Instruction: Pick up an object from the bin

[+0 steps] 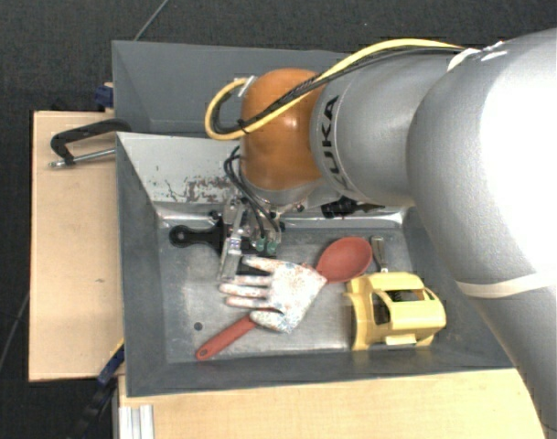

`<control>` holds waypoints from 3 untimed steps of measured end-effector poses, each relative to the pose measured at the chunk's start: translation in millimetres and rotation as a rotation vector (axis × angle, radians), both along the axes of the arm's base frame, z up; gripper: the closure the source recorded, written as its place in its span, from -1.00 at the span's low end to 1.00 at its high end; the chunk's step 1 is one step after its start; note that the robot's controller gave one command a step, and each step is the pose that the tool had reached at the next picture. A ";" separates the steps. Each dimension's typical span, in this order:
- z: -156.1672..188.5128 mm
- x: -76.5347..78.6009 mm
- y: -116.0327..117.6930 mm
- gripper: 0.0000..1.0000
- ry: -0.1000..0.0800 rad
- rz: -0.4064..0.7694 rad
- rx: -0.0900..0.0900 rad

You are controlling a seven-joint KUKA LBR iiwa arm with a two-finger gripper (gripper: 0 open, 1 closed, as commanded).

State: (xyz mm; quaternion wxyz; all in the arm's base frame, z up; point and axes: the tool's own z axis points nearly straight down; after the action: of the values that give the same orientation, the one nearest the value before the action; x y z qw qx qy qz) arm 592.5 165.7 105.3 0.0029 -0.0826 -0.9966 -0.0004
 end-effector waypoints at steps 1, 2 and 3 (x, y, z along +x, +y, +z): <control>14.1 8.5 -19.2 -1.00 -0.014 0.102 0.004; -32.9 8.9 -2.4 -1.00 -0.002 -0.103 0.001; -34.7 2.9 -19.8 1.00 -0.010 -0.158 0.005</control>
Offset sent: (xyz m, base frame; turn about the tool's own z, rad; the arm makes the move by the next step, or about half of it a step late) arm 0.0080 -0.0027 -0.0353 0.1038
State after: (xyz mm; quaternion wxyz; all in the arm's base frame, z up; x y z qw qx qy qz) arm 595.5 145.8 70.6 -0.0018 -0.1608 -0.9870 -0.0036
